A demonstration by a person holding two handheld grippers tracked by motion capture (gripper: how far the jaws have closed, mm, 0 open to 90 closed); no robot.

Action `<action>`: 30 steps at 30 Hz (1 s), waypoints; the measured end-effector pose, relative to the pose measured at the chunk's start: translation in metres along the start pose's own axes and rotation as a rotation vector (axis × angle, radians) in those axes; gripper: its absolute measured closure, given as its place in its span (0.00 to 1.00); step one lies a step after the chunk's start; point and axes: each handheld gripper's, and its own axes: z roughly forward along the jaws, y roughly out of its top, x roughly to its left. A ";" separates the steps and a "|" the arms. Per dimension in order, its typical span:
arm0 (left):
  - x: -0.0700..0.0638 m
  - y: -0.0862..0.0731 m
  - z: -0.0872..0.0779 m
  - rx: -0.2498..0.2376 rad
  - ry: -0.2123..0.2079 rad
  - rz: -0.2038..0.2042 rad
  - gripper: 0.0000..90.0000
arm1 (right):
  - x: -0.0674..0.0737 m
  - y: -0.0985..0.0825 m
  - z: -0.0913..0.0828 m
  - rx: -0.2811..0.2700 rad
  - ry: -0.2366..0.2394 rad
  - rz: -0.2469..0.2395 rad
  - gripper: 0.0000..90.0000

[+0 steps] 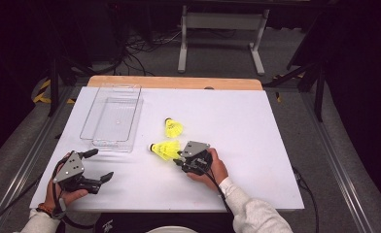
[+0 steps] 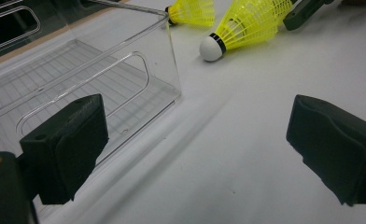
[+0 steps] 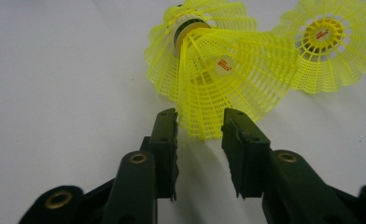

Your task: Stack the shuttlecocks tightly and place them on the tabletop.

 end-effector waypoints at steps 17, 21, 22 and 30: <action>0.000 0.002 0.004 0.003 -0.002 0.004 0.07 | -0.007 -0.008 -0.028 -0.044 -0.040 0.025 0.61; 0.000 0.002 0.005 0.001 -0.003 0.004 0.07 | -0.010 -0.011 -0.038 -0.060 -0.056 0.028 0.60; 0.000 0.002 0.005 0.002 -0.003 0.005 0.07 | -0.011 -0.011 -0.041 -0.065 -0.064 0.028 0.60; 0.001 0.002 0.003 0.000 -0.001 0.006 0.07 | -0.017 -0.011 -0.055 -0.111 -0.088 0.035 0.59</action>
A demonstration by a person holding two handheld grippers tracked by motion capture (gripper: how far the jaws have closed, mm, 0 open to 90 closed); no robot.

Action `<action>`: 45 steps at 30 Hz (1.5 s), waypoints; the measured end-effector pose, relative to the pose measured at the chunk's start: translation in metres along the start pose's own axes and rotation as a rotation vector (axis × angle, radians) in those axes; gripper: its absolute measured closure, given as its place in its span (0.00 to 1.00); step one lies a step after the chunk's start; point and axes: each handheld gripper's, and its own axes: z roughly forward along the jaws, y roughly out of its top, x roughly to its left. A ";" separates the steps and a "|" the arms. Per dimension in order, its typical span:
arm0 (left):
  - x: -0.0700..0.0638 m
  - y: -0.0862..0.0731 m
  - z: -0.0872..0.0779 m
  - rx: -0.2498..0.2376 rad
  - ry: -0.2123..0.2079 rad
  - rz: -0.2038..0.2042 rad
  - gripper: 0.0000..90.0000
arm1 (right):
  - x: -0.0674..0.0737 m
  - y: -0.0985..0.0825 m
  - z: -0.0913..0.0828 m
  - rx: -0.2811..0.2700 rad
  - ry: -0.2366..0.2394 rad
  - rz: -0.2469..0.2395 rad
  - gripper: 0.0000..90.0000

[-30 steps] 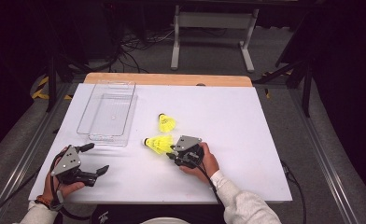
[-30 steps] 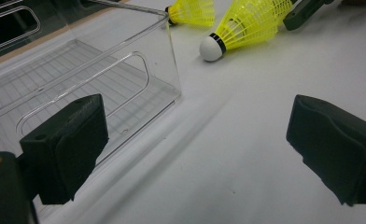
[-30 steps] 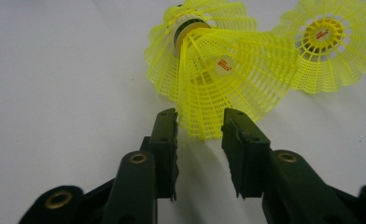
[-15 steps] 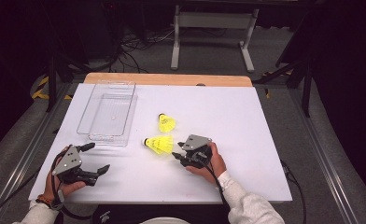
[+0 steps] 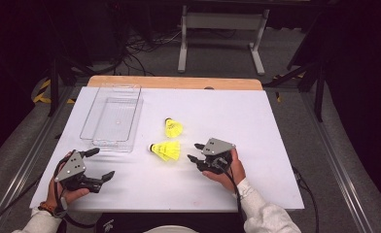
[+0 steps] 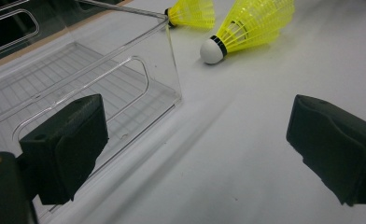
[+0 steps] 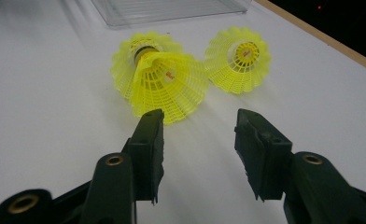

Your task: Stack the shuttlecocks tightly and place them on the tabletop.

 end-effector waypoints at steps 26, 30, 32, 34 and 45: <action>-0.001 0.000 0.001 0.007 -0.013 0.019 0.07 | -0.021 0.010 -0.007 -0.069 -0.124 0.040 0.40; -0.002 -0.001 0.000 0.010 -0.010 0.020 0.07 | -0.024 0.017 -0.001 -0.067 -0.153 0.029 0.32; -0.002 -0.001 0.000 0.009 -0.010 0.019 0.07 | -0.027 0.020 0.000 -0.070 -0.164 0.030 0.31; -0.002 -0.001 0.001 0.012 -0.013 0.016 0.07 | -0.033 0.024 0.004 -0.060 -0.156 0.034 0.30; -0.001 -0.001 0.001 0.013 -0.018 0.014 0.07 | -0.049 0.050 0.043 0.011 -0.124 -0.016 0.31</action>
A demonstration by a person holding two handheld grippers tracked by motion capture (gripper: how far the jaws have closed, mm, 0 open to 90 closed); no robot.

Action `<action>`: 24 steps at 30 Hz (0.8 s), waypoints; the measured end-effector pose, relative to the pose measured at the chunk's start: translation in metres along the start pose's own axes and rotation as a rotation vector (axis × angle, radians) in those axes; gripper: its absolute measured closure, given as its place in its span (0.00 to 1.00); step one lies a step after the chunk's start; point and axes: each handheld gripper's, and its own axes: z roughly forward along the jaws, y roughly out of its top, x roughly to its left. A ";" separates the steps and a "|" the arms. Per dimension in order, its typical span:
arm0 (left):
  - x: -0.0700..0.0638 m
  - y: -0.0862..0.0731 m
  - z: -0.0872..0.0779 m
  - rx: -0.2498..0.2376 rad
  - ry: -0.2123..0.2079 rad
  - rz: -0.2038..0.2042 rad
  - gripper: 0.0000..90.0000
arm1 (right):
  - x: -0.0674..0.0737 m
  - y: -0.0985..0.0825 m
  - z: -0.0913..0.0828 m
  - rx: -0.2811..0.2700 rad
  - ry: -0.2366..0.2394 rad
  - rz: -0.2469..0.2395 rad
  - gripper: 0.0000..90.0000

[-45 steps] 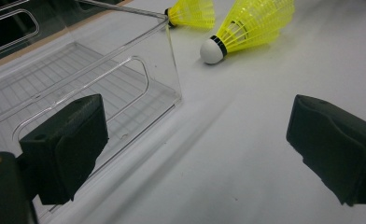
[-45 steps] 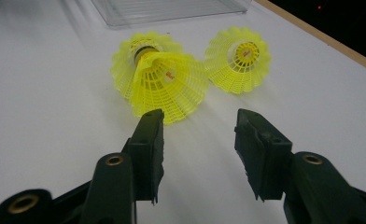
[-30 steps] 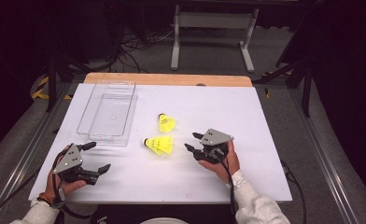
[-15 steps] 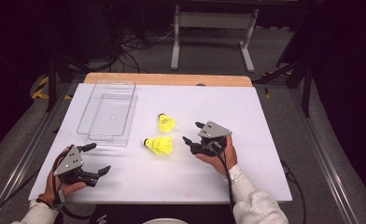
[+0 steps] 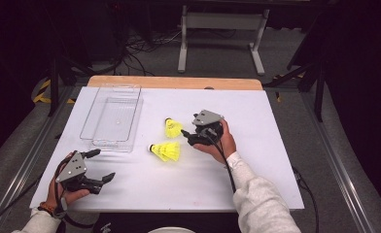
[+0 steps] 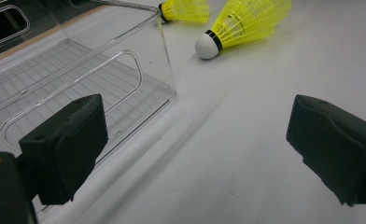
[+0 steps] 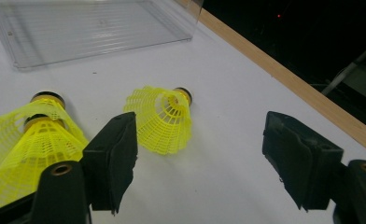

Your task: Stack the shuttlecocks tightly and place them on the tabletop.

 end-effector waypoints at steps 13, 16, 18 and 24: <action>0.000 -0.001 -0.001 0.000 0.002 -0.003 0.07 | -0.005 0.006 0.046 0.111 -0.008 -0.060 0.41; 0.000 -0.001 -0.001 -0.002 0.002 -0.004 0.07 | -0.007 0.006 0.051 0.127 -0.012 -0.062 0.42; 0.001 -0.001 -0.002 -0.003 0.001 -0.004 0.07 | -0.009 0.007 0.056 0.130 -0.001 -0.046 0.46; 0.001 -0.001 -0.001 0.000 -0.001 -0.003 0.07 | -0.007 0.010 0.067 0.148 0.022 -0.062 0.55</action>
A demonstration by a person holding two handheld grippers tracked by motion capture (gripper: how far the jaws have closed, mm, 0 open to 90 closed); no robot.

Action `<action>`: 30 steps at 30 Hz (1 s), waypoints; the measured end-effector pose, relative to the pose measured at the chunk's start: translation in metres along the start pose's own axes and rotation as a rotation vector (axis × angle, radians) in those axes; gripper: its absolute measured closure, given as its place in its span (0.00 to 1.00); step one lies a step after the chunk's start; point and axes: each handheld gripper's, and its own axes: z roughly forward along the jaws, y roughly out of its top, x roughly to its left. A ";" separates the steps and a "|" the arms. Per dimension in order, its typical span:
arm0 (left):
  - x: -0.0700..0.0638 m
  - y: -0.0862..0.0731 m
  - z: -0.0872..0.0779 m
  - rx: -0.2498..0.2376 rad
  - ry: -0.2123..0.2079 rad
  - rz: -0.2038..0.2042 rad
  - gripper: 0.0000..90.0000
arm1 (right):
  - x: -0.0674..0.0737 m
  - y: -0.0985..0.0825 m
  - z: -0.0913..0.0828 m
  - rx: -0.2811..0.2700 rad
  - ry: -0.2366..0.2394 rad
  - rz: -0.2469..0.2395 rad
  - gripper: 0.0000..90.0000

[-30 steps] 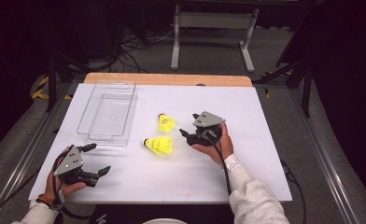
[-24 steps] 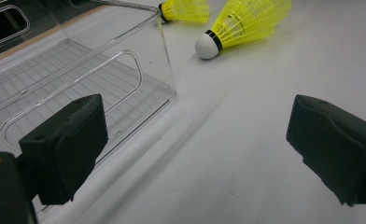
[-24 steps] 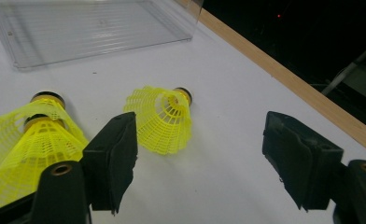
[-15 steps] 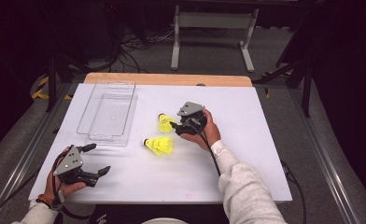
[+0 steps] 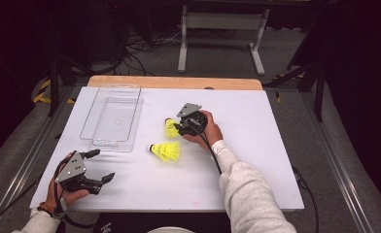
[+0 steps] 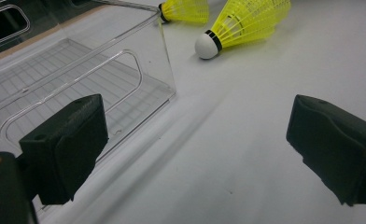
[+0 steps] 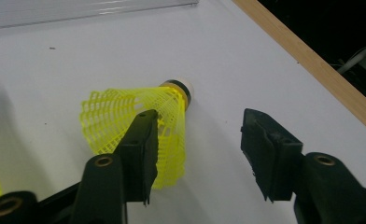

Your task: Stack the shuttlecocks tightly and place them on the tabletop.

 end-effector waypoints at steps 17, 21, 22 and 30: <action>0.000 0.000 0.000 0.004 -0.001 -0.001 0.07 | 0.004 0.009 0.010 0.022 -0.013 -0.066 0.99; 0.000 0.000 0.000 0.004 0.001 -0.004 0.07 | 0.002 0.008 0.007 0.003 -0.042 -0.047 1.00; 0.000 0.000 0.000 0.003 0.001 -0.006 0.07 | -0.001 0.008 0.004 -0.016 -0.055 -0.032 1.00; 0.000 0.000 -0.001 0.003 0.005 -0.002 0.07 | -0.016 0.002 -0.023 -0.118 -0.058 0.092 1.00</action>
